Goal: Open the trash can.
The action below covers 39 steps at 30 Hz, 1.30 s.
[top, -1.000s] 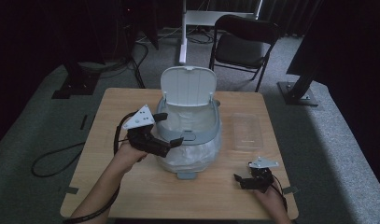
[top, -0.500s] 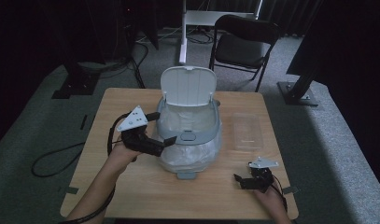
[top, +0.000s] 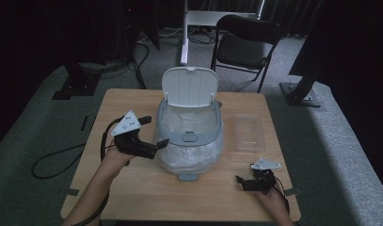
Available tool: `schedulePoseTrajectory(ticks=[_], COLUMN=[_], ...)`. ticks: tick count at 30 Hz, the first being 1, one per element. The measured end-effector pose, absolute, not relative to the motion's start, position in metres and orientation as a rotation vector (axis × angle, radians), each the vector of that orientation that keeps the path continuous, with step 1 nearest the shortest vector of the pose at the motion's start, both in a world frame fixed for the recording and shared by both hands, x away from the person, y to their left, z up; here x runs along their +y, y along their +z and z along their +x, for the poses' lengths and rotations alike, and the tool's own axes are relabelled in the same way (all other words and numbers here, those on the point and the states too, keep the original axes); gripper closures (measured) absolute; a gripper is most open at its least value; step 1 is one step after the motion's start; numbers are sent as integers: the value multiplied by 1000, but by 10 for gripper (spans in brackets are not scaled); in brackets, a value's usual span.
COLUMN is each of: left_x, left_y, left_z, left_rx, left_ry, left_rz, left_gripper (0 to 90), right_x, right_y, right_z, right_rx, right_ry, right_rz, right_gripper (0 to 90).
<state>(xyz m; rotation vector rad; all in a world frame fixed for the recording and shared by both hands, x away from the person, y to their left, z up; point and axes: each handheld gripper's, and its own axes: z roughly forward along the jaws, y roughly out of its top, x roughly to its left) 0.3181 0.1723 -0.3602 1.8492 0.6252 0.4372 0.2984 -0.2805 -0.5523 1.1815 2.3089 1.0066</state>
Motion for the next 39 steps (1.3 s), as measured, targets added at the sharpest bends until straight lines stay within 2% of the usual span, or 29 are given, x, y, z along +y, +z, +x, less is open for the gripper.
schedulePoseTrajectory(ticks=[33, 39], left_x=[230, 241], left_y=[-413, -430], left_z=[322, 323], left_rx=[863, 942], left_ry=[478, 531], left_rz=[1819, 1822], left_gripper=[6, 6], right_x=[-280, -280], right_y=[-552, -552], right_z=[298, 298], right_rx=[2308, 2308], right_ry=[1007, 1008], right_rz=[1181, 1182], right_gripper=[140, 140])
